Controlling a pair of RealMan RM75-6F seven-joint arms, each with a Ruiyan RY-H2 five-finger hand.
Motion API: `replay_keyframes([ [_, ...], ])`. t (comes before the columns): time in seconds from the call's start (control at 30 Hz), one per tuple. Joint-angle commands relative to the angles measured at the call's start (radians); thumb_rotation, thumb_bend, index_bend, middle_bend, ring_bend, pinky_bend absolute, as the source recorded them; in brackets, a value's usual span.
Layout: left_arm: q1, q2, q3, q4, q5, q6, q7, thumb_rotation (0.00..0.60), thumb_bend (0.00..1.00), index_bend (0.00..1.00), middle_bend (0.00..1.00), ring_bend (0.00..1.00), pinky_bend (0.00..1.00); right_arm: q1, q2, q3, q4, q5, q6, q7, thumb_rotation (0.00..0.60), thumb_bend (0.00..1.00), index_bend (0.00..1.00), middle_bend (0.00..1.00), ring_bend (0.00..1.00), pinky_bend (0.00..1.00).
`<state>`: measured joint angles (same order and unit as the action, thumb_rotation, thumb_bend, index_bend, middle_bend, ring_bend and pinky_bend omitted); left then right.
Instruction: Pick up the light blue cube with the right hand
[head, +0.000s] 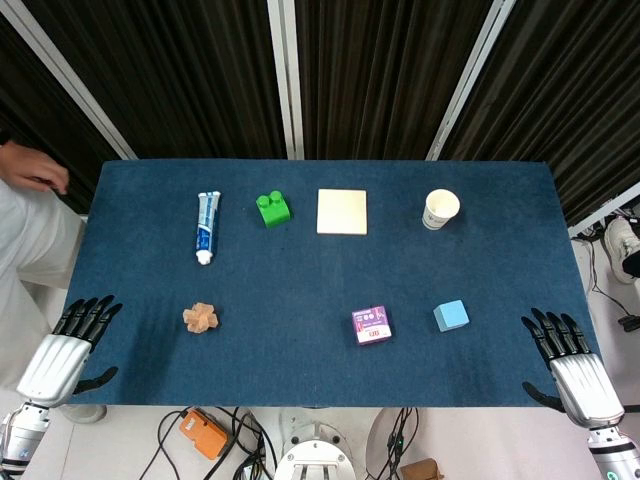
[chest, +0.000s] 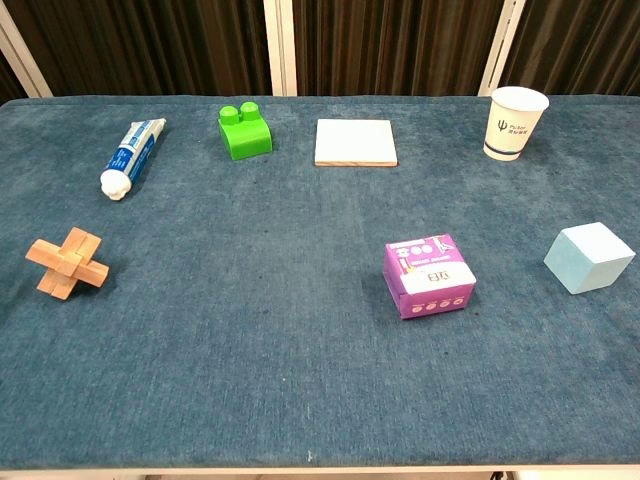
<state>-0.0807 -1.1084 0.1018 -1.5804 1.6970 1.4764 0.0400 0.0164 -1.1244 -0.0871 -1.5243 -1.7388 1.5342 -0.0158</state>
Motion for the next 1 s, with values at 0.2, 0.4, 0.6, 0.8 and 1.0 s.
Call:
replay_keyframes([
  [0.2,-0.004,0.005,-0.004,-0.003,-0.007,-0.006,-0.008,0.6,0.14,0.0,0.0,0.0,0.04,0.024,-0.01,0.008,-0.006,0.014,-0.044,-0.016,0.6,0.31,0.0,0.0,0.0,0.04],
  [0.4,-0.011,0.013,-0.011,-0.005,-0.022,-0.017,-0.025,0.6,0.14,0.0,0.0,0.0,0.04,0.129,-0.029,0.054,-0.027,0.052,-0.199,-0.069,0.6,0.31,0.0,0.0,0.0,0.04],
  [0.6,-0.023,0.019,-0.02,-0.01,-0.038,-0.036,-0.031,0.6,0.14,0.0,0.0,0.0,0.04,0.285,-0.065,0.128,-0.056,0.162,-0.443,-0.19,0.6,0.31,0.0,0.0,0.0,0.05],
  [0.8,-0.035,0.03,-0.034,-0.015,-0.068,-0.059,-0.051,0.6,0.14,0.0,0.0,0.0,0.04,0.397,-0.152,0.163,0.007,0.245,-0.606,-0.207,0.6,0.31,0.13,0.04,0.0,0.12],
  [1.0,-0.033,0.035,-0.037,-0.014,-0.072,-0.051,-0.062,0.6,0.14,0.0,0.0,0.0,0.04,0.428,-0.224,0.163,0.094,0.252,-0.609,-0.182,0.6,0.36,0.44,0.28,0.21,0.31],
])
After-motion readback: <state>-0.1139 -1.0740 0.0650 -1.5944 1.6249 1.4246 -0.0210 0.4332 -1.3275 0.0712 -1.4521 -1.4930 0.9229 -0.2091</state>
